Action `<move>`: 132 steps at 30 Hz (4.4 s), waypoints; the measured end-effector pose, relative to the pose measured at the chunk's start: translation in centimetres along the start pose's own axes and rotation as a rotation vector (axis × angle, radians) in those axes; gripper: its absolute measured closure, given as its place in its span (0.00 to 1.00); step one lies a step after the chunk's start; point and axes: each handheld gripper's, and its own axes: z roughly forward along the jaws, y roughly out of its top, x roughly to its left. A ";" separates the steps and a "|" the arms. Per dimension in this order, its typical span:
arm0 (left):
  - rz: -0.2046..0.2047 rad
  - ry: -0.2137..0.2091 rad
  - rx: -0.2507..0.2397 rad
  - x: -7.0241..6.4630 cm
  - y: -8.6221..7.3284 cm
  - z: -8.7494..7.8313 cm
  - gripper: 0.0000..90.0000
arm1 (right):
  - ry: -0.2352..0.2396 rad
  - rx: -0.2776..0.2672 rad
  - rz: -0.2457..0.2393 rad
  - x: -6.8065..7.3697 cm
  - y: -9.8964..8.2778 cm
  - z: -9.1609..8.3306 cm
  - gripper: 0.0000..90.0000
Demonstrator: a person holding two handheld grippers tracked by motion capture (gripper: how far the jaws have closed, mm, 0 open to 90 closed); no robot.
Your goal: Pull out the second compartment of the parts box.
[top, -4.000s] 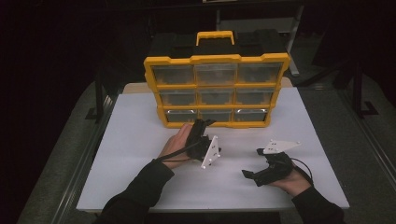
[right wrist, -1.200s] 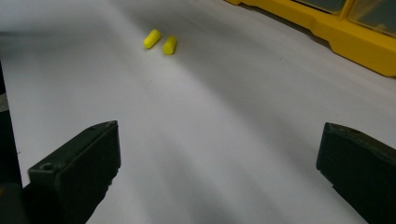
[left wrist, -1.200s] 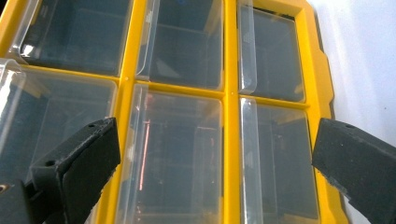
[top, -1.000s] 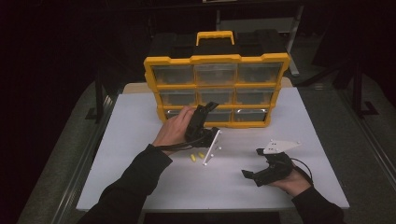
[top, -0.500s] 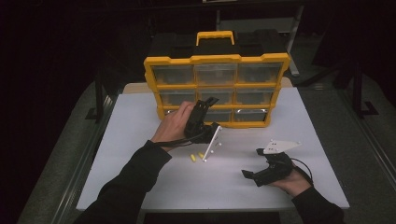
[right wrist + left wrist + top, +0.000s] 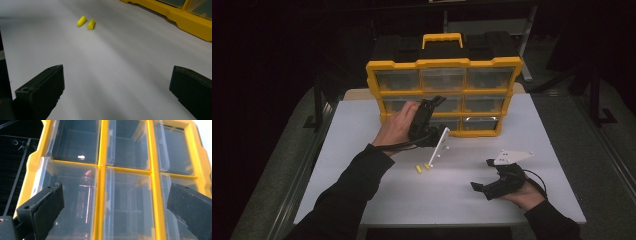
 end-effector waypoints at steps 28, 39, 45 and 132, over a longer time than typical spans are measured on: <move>0.028 0.038 0.006 3.6 -0.5 0.6 0.01 | 0.001 -0.003 0.002 0.0 0.0 0.0 0.00; 0.031 0.054 0.019 4.9 -0.5 0.8 0.07 | 0.001 -0.004 0.003 0.0 0.0 0.0 0.00; 0.038 0.059 0.037 5.2 -0.6 0.9 0.16 | 0.001 -0.004 0.004 0.0 0.0 0.0 0.00; 0.115 0.100 0.157 7.7 -0.3 1.3 0.88 | -0.003 -0.018 0.002 0.1 0.1 -0.2 0.00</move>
